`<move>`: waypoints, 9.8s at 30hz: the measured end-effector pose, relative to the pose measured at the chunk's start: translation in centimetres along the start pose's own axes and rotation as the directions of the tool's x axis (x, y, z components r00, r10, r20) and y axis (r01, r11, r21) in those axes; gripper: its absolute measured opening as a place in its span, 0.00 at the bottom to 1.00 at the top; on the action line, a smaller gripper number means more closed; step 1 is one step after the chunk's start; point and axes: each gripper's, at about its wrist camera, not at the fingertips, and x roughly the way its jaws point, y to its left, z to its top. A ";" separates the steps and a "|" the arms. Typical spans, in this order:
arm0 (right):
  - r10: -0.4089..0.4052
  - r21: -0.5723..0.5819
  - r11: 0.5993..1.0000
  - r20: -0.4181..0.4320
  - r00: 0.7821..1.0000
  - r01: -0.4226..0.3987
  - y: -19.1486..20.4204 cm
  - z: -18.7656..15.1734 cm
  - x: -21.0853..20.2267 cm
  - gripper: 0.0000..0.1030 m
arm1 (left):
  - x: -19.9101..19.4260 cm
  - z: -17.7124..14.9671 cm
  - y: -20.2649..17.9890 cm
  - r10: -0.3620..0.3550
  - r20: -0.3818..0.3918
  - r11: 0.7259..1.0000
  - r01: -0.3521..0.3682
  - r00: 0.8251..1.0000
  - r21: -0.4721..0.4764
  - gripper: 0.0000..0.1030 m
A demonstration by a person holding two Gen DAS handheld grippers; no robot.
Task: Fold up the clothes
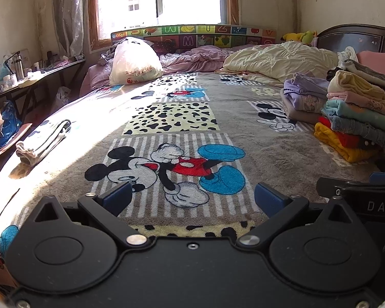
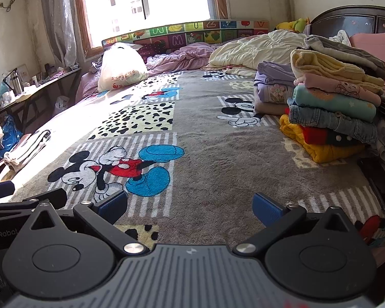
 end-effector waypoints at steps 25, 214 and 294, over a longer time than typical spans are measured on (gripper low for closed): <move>0.040 -0.027 0.999 0.029 0.999 -0.039 0.1 0.9 -2.4 1.00 | -2.2 0.7 -0.6 0.049 0.022 0.999 -0.049 0.999 0.006 1.00; 0.277 0.301 0.913 0.042 0.960 -0.276 -9.7 -1.1 18.6 1.00 | 11.4 -1.1 7.5 -0.286 -0.127 0.877 0.205 0.950 -0.435 0.64; 0.781 0.728 0.508 -0.166 0.602 -0.459 4.6 -2.3 21.5 0.17 | 15.0 1.9 17.5 -0.268 -0.119 0.961 0.275 0.956 0.043 0.08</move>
